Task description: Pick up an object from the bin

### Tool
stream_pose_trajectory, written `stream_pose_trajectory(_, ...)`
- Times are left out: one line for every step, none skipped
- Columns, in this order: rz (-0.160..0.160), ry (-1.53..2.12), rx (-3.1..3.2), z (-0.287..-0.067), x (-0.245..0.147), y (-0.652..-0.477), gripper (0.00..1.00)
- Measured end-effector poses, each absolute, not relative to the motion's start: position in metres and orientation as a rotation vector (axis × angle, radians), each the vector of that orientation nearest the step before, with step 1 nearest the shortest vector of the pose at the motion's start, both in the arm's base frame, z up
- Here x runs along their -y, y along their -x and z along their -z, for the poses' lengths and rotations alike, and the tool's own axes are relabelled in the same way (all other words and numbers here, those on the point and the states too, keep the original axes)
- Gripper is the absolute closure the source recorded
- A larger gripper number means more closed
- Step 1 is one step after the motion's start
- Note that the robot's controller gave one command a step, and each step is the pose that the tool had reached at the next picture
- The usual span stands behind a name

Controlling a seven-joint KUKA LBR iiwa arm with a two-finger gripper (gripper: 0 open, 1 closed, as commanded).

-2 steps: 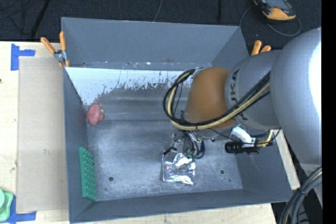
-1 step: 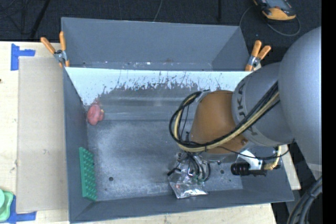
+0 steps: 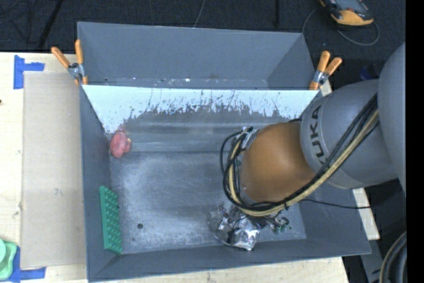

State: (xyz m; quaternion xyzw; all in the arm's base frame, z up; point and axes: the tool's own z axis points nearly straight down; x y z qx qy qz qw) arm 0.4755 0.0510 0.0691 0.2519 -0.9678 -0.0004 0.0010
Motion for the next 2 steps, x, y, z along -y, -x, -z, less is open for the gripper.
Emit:
stream_pose_trajectory(0.0,-1.588,2.714,-0.168,-0.065,-0.481,1.0)
stream_pose_trajectory(-0.003,-1.751,2.619,-0.327,-0.11,-0.483,1.0)
